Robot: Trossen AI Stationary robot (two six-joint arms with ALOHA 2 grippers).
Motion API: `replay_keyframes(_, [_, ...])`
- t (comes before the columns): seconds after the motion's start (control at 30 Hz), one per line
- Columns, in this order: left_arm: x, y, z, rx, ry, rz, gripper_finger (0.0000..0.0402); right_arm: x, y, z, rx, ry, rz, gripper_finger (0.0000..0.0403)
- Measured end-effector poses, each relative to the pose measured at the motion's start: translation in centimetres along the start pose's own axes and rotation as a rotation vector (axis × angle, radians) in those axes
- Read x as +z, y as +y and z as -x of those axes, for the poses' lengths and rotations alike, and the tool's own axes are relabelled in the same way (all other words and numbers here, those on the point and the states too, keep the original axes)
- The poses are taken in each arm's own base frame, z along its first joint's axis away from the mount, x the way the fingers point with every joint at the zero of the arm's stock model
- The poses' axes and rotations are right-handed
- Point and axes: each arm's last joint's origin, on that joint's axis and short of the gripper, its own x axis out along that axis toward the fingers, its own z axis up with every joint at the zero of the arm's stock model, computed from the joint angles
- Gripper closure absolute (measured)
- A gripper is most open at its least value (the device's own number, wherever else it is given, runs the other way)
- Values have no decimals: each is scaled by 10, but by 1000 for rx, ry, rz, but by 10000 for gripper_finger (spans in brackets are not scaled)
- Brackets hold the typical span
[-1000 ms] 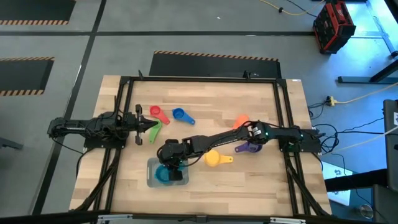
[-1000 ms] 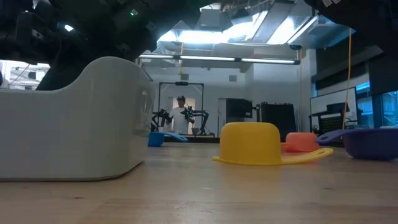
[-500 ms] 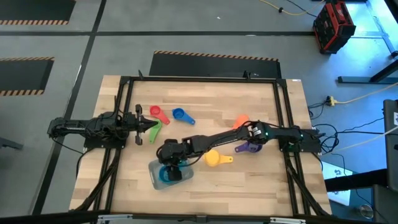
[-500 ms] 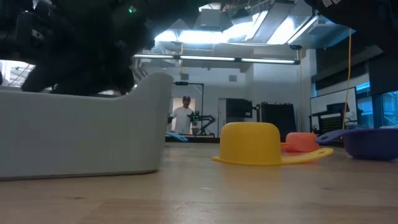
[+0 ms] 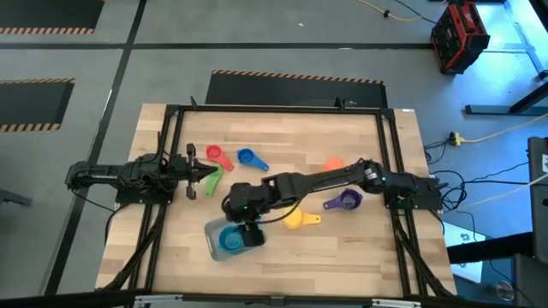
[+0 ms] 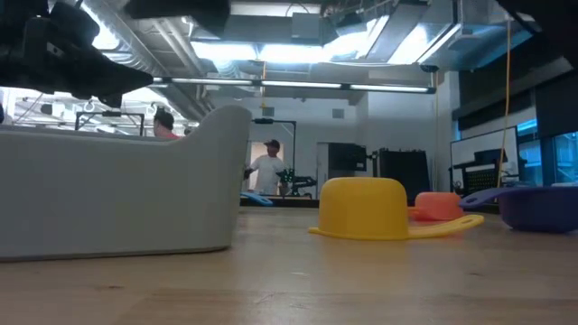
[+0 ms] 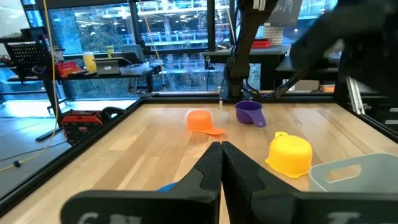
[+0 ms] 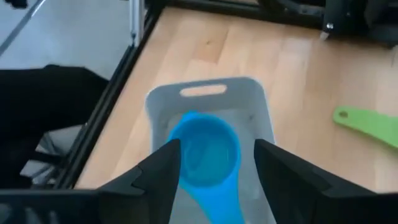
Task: Nest measuring cups in basket
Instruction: Stack the yellow measuring cup into the light blue measuring cup in the grey bin
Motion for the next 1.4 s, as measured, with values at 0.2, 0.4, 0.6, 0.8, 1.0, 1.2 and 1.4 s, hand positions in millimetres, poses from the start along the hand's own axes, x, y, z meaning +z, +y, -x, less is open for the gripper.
replay_keyframes(0.2, [0, 0, 0, 0, 0, 2, 401, -2, 25, 50, 8, 115, 13, 194])
replay_keyframes(0.4, [0, 0, 0, -4, 0, 2, 401, -14, 49, 86, 29, 256, 35, 194])
replay_keyframes(0.6, [0, 0, 0, -4, -1, 1, 401, -31, 51, 94, -82, 396, 11, 194])
replay_keyframes(0.8, [0, 0, 0, -4, 0, 1, 401, -64, 48, 93, -111, 508, -74, 194])
replay_keyframes(1.0, [0, 0, 0, -4, 0, 1, 401, -105, 43, 113, -146, 454, -227, 194])
replay_keyframes(1.2, [0, 0, 0, -5, 0, 1, 401, -151, 36, 120, -182, 499, -307, 194])
replay_keyframes(1.4, [0, 0, 0, -4, 0, 1, 401, -190, 32, 104, -217, 626, -308, 194])
